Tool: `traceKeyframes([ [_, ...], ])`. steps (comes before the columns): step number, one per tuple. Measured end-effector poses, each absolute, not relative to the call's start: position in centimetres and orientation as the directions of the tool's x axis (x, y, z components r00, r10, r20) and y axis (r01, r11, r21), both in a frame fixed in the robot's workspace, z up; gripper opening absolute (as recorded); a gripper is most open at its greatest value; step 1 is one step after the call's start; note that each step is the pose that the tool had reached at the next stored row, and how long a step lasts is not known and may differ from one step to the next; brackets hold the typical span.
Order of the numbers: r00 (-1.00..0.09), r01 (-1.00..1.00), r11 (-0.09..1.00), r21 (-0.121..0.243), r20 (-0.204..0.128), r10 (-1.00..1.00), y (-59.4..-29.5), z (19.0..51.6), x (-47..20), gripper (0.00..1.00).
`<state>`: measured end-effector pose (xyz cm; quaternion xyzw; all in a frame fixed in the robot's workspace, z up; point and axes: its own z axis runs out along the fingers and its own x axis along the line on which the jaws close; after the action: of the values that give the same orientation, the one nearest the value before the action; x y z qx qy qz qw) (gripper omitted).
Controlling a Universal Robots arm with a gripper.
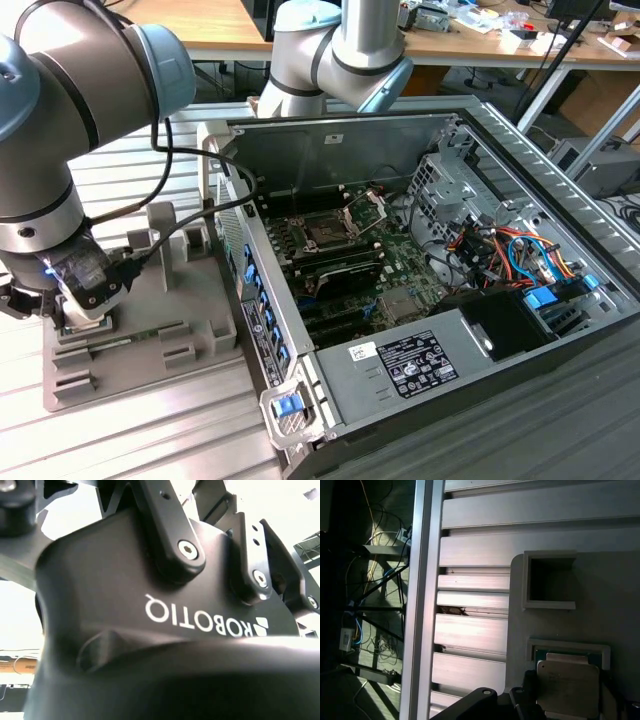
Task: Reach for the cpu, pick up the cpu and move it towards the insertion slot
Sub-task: 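Pick up the cpu and move it towards the insertion slot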
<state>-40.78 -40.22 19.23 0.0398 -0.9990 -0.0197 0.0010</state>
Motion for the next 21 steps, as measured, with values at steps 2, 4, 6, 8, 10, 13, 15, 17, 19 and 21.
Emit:
traceKeyframes([
  [2,-0.997,-0.079,0.996,0.045,0.000,-0.080,-40.22,20.01,-40.78,0.55],
  [4,-0.997,-0.079,0.996,0.047,0.000,-0.079,-40.22,20.04,-40.79,0.55],
  [6,-0.997,-0.079,0.996,0.047,0.000,-0.079,-40.22,20.04,-40.79,0.55],
  [8,-0.997,-0.079,0.996,0.047,0.000,-0.079,-40.22,20.05,-40.79,0.55],
  [10,-0.997,-0.079,0.996,0.047,0.000,-0.079,-40.22,20.07,-40.79,0.55],
  [13,-0.997,-0.079,0.996,0.049,0.000,-0.079,-40.22,20.13,-40.79,0.55],
  [15,-0.997,-0.079,0.996,0.051,-0.001,-0.079,-40.22,20.19,-40.79,0.55],
  [17,-0.997,-0.079,0.995,0.052,-0.001,-0.080,-40.22,20.25,-40.79,0.55],
  [19,-0.997,-0.079,0.995,0.053,-0.001,-0.079,-40.22,20.31,-40.79,0.55],
  [21,-0.997,-0.079,0.995,0.055,-0.001,-0.079,-40.22,20.37,-40.79,0.55],
])
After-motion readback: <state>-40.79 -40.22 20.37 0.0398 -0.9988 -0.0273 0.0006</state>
